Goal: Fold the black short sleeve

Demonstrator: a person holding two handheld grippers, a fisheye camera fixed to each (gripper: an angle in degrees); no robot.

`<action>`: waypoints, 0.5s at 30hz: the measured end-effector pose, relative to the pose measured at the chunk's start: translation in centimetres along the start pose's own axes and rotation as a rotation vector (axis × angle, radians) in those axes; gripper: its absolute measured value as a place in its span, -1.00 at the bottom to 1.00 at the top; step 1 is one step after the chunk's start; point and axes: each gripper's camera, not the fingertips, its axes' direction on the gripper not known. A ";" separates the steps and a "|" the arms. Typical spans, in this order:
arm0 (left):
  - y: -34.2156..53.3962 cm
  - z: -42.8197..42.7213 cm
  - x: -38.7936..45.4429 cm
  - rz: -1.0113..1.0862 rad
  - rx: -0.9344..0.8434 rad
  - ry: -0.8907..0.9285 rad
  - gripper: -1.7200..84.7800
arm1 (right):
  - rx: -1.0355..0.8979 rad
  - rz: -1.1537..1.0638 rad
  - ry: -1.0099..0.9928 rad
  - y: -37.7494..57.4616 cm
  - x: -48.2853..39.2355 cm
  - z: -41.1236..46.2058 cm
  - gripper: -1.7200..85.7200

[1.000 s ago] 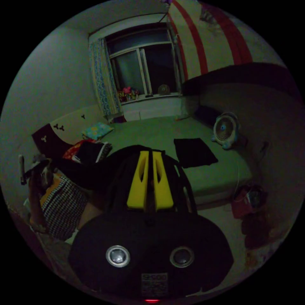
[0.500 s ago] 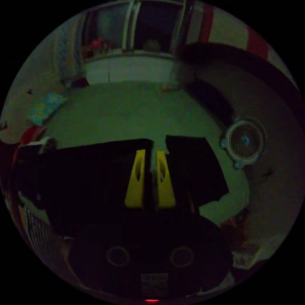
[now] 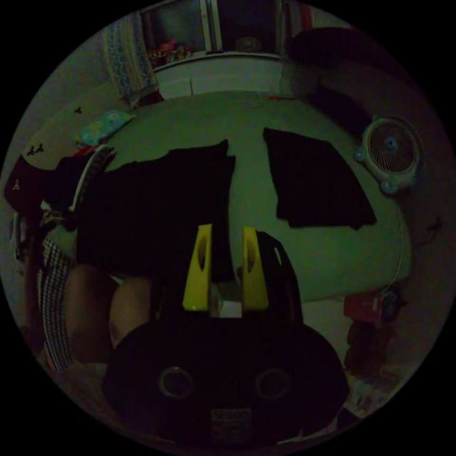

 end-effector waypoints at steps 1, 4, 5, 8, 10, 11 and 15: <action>0.4 1.0 -0.2 0.010 -0.002 0.011 -0.83 | -0.017 -0.011 -0.008 -0.1 0.0 0.7 -0.76; 0.4 4.4 -1.1 0.002 -0.038 0.002 -0.76 | -0.056 -0.037 -0.012 -1.1 -0.7 3.0 -0.73; 0.2 5.2 -1.3 -0.001 -0.053 0.001 -0.75 | -0.071 -0.036 -0.020 -1.8 -1.1 3.9 -0.74; -1.4 9.2 -2.6 -0.062 -0.104 0.041 -0.73 | -0.109 -0.038 -0.007 -3.5 -2.5 6.4 -0.81; -3.1 12.0 -3.5 -0.119 -0.146 0.054 -0.78 | -0.116 -0.024 0.048 -4.4 -3.3 7.4 -0.91; -3.5 12.5 -3.8 -0.135 -0.150 0.033 -0.81 | -0.099 -0.014 0.061 -4.8 -3.7 7.6 -0.97; -6.6 14.9 -4.6 -0.146 -0.167 -0.013 -0.90 | -0.036 0.039 0.008 -5.6 -3.9 7.9 -1.00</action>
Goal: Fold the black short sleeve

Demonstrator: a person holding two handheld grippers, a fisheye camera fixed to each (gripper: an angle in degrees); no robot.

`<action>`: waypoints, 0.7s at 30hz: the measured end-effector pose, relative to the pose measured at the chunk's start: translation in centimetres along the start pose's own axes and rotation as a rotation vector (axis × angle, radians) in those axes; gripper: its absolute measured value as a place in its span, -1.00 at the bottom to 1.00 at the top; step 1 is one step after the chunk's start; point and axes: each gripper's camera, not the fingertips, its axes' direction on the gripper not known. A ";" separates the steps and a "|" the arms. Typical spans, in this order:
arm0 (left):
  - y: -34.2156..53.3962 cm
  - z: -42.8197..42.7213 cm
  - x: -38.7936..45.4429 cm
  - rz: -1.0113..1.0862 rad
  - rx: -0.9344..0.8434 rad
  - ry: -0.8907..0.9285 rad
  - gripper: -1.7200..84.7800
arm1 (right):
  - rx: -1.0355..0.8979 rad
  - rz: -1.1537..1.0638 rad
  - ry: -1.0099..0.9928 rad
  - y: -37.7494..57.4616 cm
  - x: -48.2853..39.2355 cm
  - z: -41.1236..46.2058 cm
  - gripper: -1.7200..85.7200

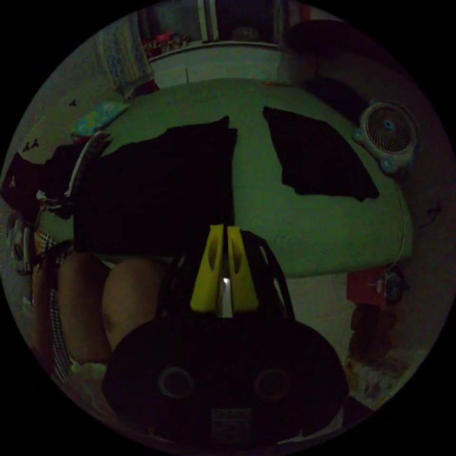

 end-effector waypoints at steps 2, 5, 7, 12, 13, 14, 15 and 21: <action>-1.2 0.4 -0.1 0.015 0.011 -0.013 -0.92 | -0.020 0.024 -0.029 -0.3 -0.1 1.5 -1.00; -3.0 1.9 -0.7 0.019 -0.001 -0.020 -0.94 | -0.058 0.037 -0.010 -1.1 -0.5 3.6 -0.98; -4.2 3.1 -1.5 -0.016 -0.030 -0.042 -0.94 | -0.061 0.031 0.027 -1.7 -1.1 4.0 -0.94; -6.2 2.2 -2.4 -0.035 0.065 -0.080 -0.93 | 0.024 -0.040 0.171 -4.1 -4.2 2.8 -0.89; -7.3 1.6 -2.2 -0.013 0.106 -0.069 -0.91 | 0.072 -0.045 0.165 -5.3 -5.4 2.3 -0.89; -8.0 1.4 -2.0 0.002 0.125 -0.065 -0.90 | 0.128 -0.047 0.139 -6.7 -6.7 1.8 -0.90; -9.6 1.0 -1.4 0.034 0.164 -0.058 -0.87 | 0.155 -0.050 0.122 -7.5 -7.4 1.7 -0.90; -20.4 2.3 1.9 0.133 0.261 -0.017 -0.78 | 0.283 -0.163 -0.023 -16.4 -16.5 3.8 -0.90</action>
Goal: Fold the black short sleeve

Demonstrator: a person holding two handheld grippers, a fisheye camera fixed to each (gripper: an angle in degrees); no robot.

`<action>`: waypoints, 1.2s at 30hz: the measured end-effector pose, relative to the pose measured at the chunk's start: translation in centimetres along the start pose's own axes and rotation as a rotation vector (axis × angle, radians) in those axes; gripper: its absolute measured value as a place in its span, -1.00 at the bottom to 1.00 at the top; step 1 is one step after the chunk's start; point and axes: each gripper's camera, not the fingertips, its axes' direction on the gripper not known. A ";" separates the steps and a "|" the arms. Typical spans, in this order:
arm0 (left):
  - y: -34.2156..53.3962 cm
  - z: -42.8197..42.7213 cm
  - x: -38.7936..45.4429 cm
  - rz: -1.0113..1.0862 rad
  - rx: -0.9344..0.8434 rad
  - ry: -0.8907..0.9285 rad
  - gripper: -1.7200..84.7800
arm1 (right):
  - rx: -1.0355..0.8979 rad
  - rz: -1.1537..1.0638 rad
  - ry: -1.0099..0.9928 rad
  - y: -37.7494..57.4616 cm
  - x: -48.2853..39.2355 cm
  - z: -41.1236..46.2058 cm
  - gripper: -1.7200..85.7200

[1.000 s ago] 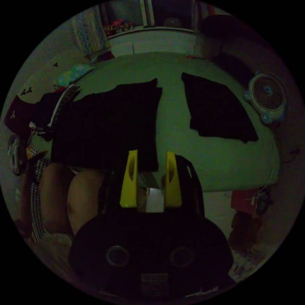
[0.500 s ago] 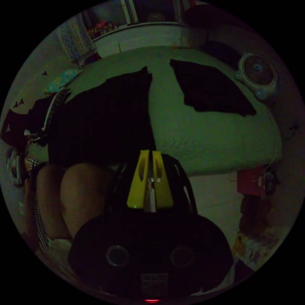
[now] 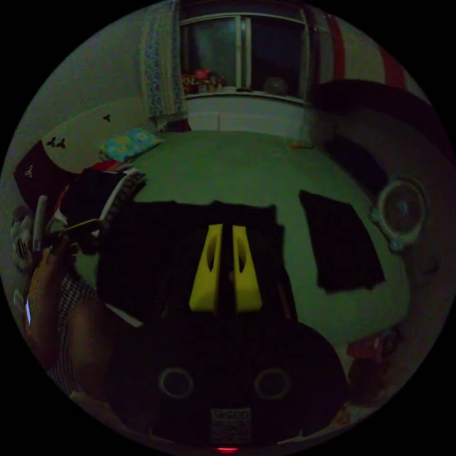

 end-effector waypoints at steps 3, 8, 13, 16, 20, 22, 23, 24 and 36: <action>-4.3 3.5 -0.3 -0.037 -0.039 0.005 -0.74 | 0.006 -0.053 -0.027 -3.5 -3.4 3.7 -0.94; -7.6 7.9 -1.6 -0.071 -0.110 -0.058 -0.76 | -0.020 -0.154 -0.012 -5.9 -7.0 8.7 -0.98; -8.6 10.0 -3.1 -0.060 -0.193 -0.151 -0.90 | -0.068 -0.175 -0.026 -5.9 -7.6 10.9 -0.98; -8.9 9.6 -3.6 -0.066 -0.192 -0.149 -0.94 | -0.044 -0.176 -0.028 -6.2 -7.8 10.9 -0.98; -8.7 7.9 -4.2 -0.066 -0.133 -0.152 -0.95 | -0.053 -0.144 -0.032 -6.1 -7.6 11.3 -0.98; -8.1 6.5 -4.9 -0.077 -0.091 -0.110 -0.96 | -0.053 -0.125 -0.047 -6.0 -7.6 11.4 -0.99; -8.0 6.2 -5.2 -0.085 -0.083 -0.104 -0.96 | -0.057 -0.115 -0.054 -5.9 -7.6 11.5 -0.99; -7.6 5.4 -5.8 -0.115 -0.046 -0.157 -0.96 | -0.060 -0.111 -0.057 -5.8 -7.6 11.5 -0.99; -1.6 -2.4 -9.9 -0.161 0.070 -0.227 -0.96 | -0.037 -0.183 -0.004 -4.6 -10.0 10.7 -1.00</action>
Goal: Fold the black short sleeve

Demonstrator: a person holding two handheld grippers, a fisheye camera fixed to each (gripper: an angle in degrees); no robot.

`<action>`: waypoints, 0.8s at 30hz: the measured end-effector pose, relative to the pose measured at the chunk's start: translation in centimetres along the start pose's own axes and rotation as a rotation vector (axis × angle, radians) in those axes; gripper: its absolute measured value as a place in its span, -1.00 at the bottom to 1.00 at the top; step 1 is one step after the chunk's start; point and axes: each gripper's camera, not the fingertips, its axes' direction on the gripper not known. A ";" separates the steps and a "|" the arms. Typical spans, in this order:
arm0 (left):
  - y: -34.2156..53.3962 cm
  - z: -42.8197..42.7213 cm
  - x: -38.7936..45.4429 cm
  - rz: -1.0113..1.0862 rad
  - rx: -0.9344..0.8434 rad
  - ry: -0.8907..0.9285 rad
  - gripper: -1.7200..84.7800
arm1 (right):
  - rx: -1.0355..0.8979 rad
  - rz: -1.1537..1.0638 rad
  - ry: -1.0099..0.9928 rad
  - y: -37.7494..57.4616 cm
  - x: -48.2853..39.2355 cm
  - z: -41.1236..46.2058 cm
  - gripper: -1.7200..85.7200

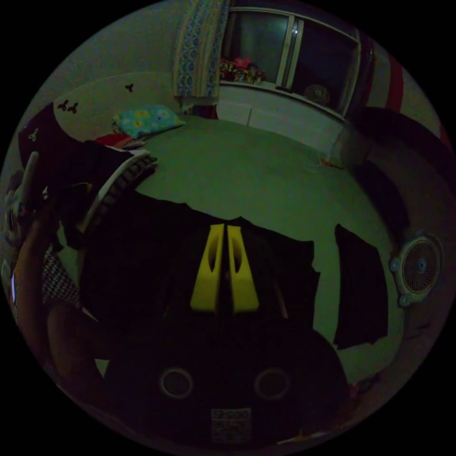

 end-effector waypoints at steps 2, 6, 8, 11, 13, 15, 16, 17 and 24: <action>1.0 -1.7 -0.8 -0.002 0.004 0.008 -0.96 | 0.017 0.001 0.006 0.4 -0.3 -0.8 -1.00; 4.1 -5.6 -2.9 0.044 -0.019 -0.022 -0.96 | 0.040 0.021 -0.013 1.5 -0.4 -2.1 -1.00; 5.9 -7.0 -4.0 0.068 -0.041 -0.024 -0.96 | 0.041 0.046 -0.020 2.6 -0.3 -2.7 -1.00; 9.7 -8.6 -5.9 0.094 -0.088 -0.086 -0.96 | 0.020 0.088 -0.020 4.3 0.2 -3.4 -1.00; 12.9 -9.0 -7.8 0.093 -0.146 -0.106 -0.95 | 0.011 0.079 -0.014 5.4 0.3 -4.1 -1.00; 15.2 -9.3 -9.4 0.083 -0.170 -0.098 -0.94 | -0.008 0.063 0.026 6.5 0.3 -5.2 -1.00; 16.5 -9.5 -10.5 0.081 -0.190 -0.097 -0.93 | -0.008 0.059 0.035 7.5 0.4 -6.2 -1.00; 17.1 -9.5 -11.1 0.072 -0.201 -0.100 -0.92 | 0.002 0.051 0.018 8.7 0.6 -7.4 -0.99; 22.5 -11.0 -15.0 0.066 -0.255 0.044 -0.56 | -0.011 0.060 0.109 15.6 3.7 -12.2 -0.95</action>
